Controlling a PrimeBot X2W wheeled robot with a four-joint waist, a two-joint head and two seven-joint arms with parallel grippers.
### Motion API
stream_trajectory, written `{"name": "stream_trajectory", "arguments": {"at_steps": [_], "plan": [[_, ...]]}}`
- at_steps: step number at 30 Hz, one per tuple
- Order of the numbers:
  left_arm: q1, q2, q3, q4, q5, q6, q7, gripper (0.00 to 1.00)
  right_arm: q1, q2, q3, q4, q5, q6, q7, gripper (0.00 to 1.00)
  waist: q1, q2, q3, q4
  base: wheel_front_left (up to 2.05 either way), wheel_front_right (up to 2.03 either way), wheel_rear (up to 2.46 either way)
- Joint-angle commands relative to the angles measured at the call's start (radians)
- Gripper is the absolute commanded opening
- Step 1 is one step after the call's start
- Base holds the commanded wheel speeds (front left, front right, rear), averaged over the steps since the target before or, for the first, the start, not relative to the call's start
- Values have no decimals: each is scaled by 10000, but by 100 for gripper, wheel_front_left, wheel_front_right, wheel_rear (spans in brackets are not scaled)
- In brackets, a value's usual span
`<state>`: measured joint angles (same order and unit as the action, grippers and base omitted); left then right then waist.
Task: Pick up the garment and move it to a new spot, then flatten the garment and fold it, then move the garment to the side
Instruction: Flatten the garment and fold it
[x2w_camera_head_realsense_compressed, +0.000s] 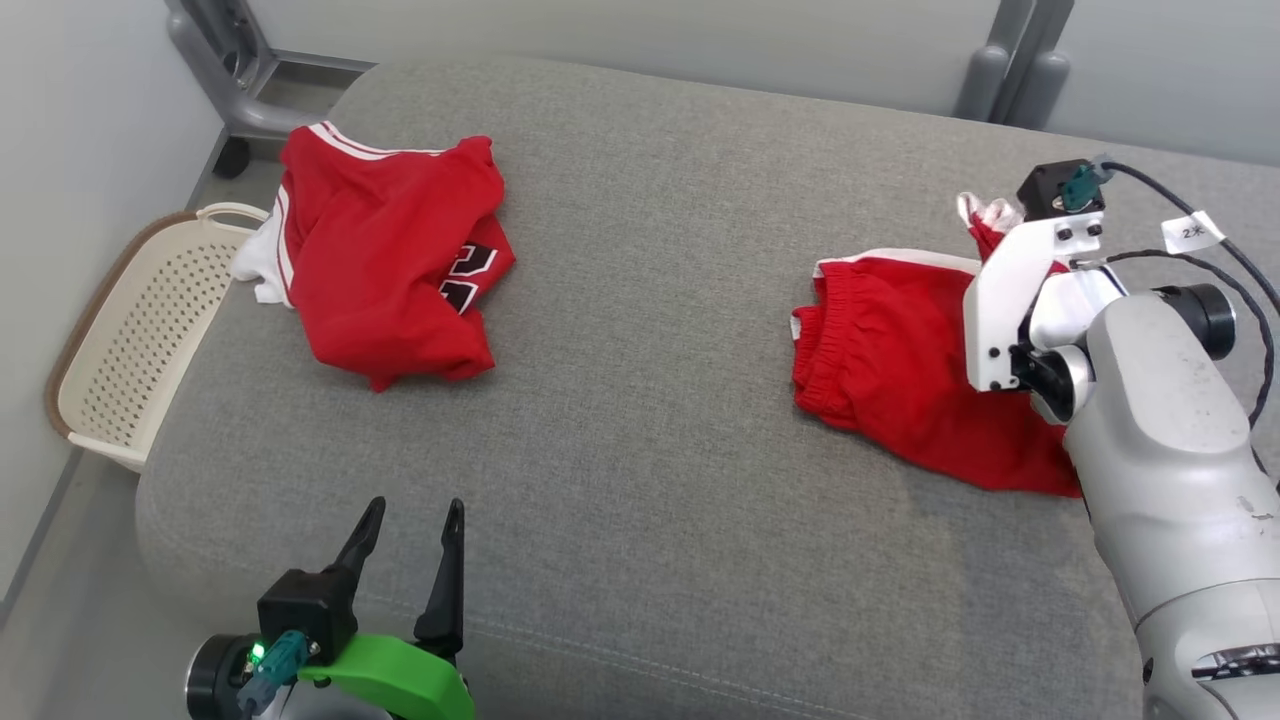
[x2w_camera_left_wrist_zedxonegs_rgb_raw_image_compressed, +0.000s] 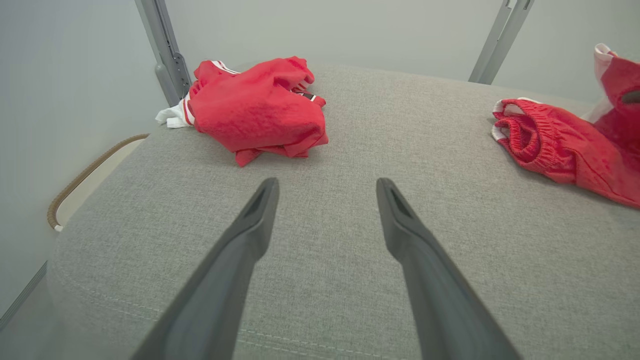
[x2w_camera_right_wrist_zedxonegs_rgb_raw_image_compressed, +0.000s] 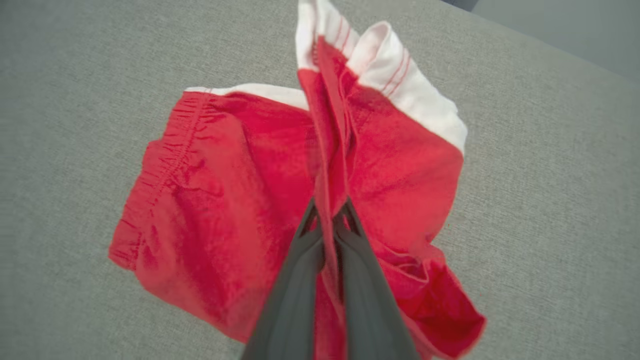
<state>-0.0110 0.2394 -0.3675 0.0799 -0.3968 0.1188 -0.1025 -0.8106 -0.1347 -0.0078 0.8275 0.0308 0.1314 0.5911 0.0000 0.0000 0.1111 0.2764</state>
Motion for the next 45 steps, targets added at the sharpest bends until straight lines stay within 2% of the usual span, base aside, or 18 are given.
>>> {"name": "stream_trajectory", "arguments": {"at_steps": [1,14,21,22,23,24,29,30,33,38,43,44,45], "plan": [[48,-1,-13,26,-74,-30,-51,100,-44,-11,70,78,54,-14,-5,0,0,0,-25,233,0,0,0],[1,-218,-304,337,-158,-124,-244,100,-694,199,108,1519,59,-14,-320,0,0,0,85,1355,0,0,0],[-110,-275,-373,440,-157,-103,-333,100,-952,277,30,2123,-181,-14,-530,0,0,0,149,1662,0,0,0],[-127,-289,-388,454,-160,-94,-348,100,-983,317,73,2197,-179,-14,-567,13,0,0,148,1683,0,0,0],[-137,-311,-381,464,-173,-68,-384,100,-1014,352,133,2244,-158,-14,-595,83,0,0,146,1691,0,0,0],[-132,-322,-365,485,-202,-47,-409,100,-1046,364,120,2275,-83,-14,-679,100,0,0,138,1680,0,0,0],[-72,-271,-327,572,-239,-25,-474,100,-1204,479,387,2301,212,-14,-990,100,0,0,16,1493,0,0,0],[-83,-222,-300,609,-257,-16,-479,100,-1309,439,814,2105,268,-14,-1366,100,0,0,-79,1337,0,0,0],[-108,-186,-283,625,-283,-20,-506,100,-1341,325,1100,1990,481,-14,-1725,100,0,0,-188,1168,0,0,0],[-77,-109,-311,633,-293,-10,-453,100,-1117,-269,1608,1836,699,-14,-2367,100,0,0,-497,750,0,0,0],[50,-75,-352,617,-343,-72,-495,100,-505,-870,1446,1924,966,-14,-3033,100,0,0,-780,481,0,0,0],[82,-44,-362,633,-342,-80,-487,100,-329,-990,1369,1969,982,-14,-3153,87,0,0,-846,461,0,0,0],[123,-20,-355,644,-345,-57,-469,100,-155,-1054,1300,2001,986,-14,-3258,51,0,0,-901,432,0,0,0]]}}
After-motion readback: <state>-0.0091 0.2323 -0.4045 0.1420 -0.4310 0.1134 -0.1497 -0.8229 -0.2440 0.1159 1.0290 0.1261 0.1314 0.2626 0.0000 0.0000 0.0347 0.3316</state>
